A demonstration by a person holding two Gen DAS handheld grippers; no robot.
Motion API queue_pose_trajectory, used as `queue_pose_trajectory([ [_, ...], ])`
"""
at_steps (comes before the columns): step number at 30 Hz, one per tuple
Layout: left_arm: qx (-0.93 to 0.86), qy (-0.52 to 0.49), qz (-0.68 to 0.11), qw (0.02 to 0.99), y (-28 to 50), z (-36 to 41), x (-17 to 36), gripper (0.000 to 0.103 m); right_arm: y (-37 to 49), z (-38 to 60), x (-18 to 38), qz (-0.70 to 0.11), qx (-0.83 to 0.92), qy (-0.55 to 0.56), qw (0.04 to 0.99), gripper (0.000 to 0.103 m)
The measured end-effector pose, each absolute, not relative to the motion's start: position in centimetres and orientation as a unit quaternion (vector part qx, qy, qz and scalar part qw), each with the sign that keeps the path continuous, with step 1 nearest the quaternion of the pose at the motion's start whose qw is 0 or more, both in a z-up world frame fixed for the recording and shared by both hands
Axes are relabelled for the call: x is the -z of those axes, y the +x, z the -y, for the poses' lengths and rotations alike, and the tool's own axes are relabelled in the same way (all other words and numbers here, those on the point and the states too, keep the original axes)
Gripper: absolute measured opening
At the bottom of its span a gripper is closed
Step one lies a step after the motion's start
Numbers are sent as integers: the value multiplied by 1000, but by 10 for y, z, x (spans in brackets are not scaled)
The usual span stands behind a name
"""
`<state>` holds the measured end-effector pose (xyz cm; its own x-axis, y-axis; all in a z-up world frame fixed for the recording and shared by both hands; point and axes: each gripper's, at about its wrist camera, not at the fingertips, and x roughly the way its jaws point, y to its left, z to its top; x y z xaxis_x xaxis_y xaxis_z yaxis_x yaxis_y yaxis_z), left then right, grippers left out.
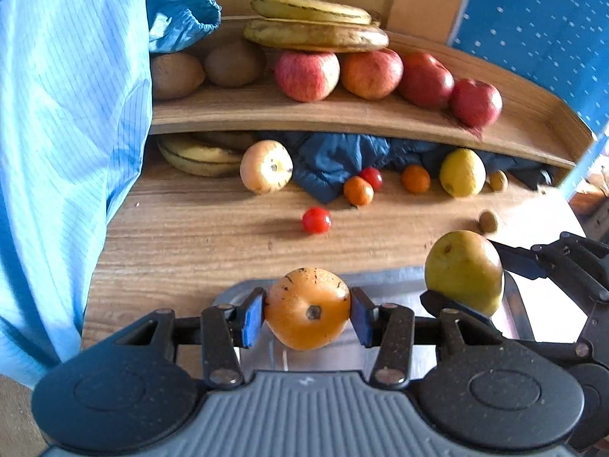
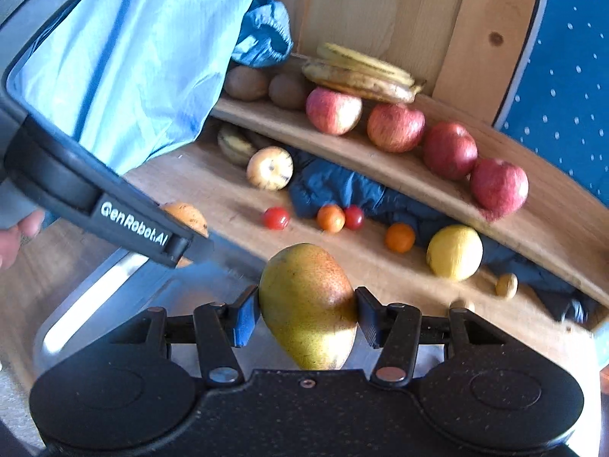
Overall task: Organize fruits
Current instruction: 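Carry the orange fruit with the left tool while the right tool carries the pear over the tray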
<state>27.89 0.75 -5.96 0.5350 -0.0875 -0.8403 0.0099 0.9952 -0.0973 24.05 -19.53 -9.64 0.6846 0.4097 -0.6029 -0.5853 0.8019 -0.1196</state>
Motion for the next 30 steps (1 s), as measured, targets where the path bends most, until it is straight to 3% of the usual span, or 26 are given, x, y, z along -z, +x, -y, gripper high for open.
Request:
queue_pose_trajectory([
  [30,138,19,-513,847,215,-18,60,51,163,164,117,-360,-264,-147,883,55],
])
